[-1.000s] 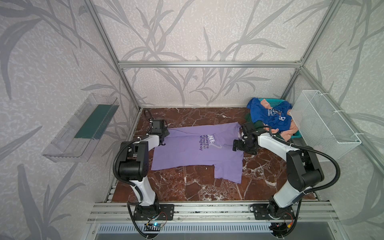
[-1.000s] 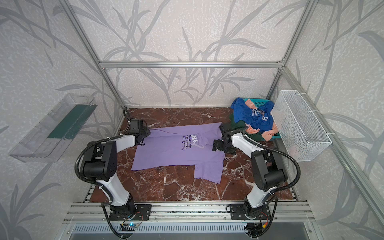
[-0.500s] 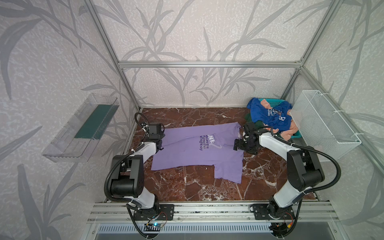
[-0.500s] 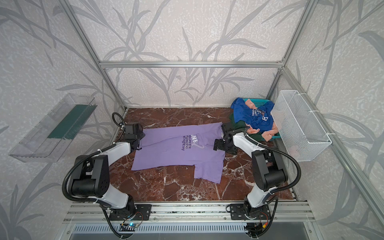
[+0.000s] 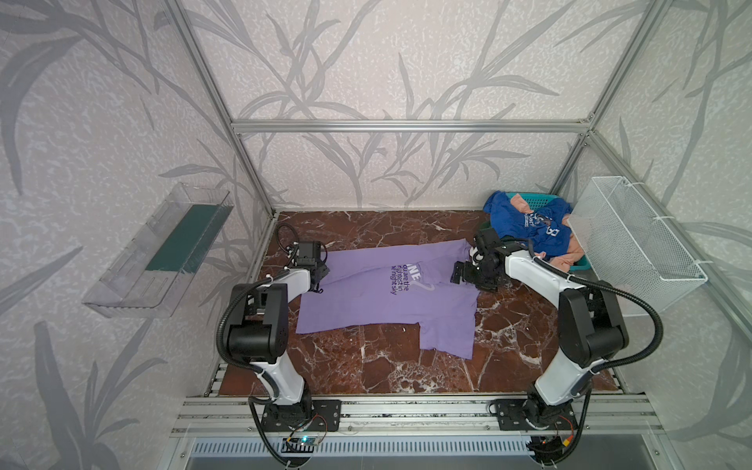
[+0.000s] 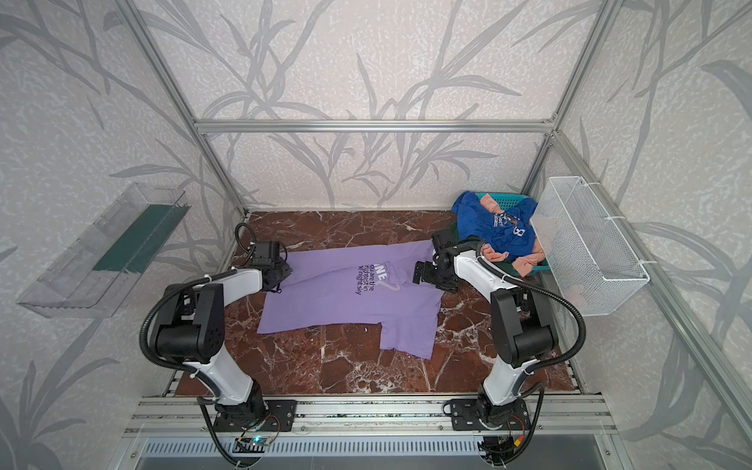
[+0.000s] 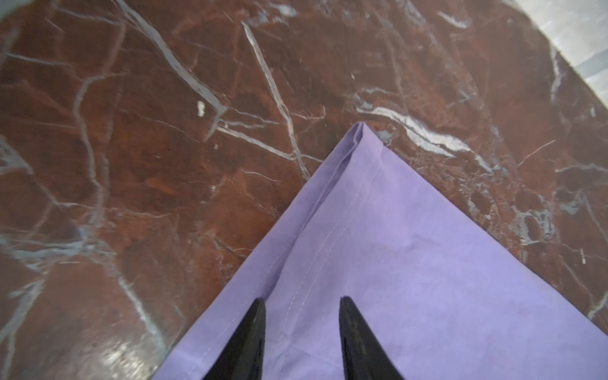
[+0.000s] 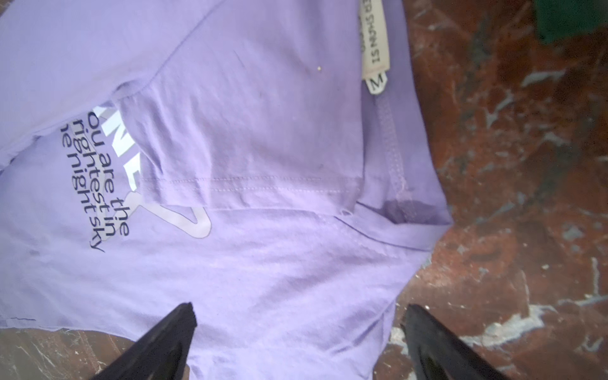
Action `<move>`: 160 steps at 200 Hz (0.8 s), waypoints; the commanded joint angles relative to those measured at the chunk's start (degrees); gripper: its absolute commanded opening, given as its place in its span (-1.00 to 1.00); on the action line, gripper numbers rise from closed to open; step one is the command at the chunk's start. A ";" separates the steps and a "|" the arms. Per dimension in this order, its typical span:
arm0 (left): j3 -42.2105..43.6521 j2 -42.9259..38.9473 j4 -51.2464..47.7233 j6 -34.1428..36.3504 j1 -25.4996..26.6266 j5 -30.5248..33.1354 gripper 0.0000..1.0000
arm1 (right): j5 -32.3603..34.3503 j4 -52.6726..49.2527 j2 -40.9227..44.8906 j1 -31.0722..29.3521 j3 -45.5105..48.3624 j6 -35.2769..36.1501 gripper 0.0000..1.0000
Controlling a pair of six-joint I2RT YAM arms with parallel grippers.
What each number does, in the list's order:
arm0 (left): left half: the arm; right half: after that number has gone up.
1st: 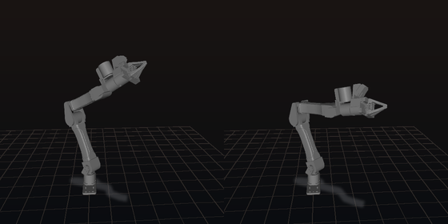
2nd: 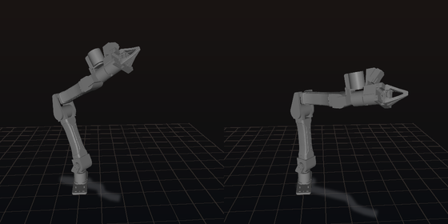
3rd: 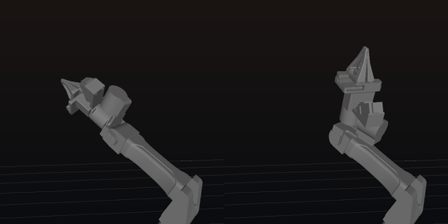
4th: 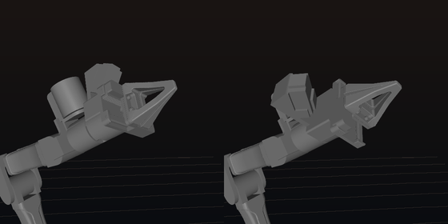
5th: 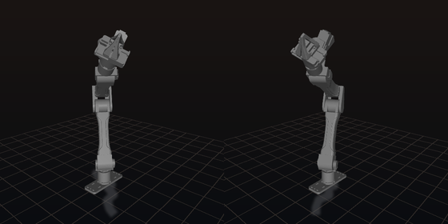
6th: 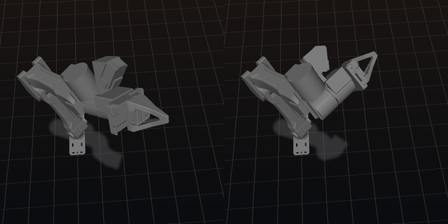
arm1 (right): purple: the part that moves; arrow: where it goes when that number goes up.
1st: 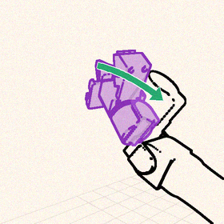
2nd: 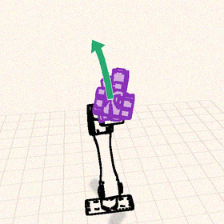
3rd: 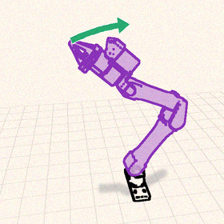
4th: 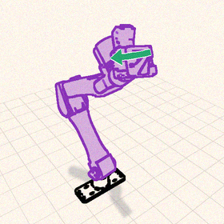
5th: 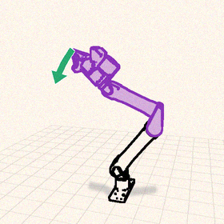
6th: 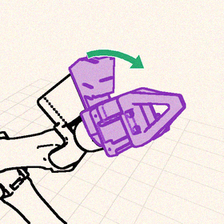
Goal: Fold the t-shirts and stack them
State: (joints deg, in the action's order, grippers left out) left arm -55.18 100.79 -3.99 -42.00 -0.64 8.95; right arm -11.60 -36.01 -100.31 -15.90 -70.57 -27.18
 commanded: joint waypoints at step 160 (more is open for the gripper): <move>3.15 -2.68 -7.27 -3.88 0.07 -5.35 -0.20 | 3.62 -6.02 -14.92 0.52 -14.17 2.79 0.54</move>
State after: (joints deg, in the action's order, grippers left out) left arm -52.95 98.65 -10.41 -45.10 -0.60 4.10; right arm -8.97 -40.91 -113.60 -15.64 -84.53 -24.56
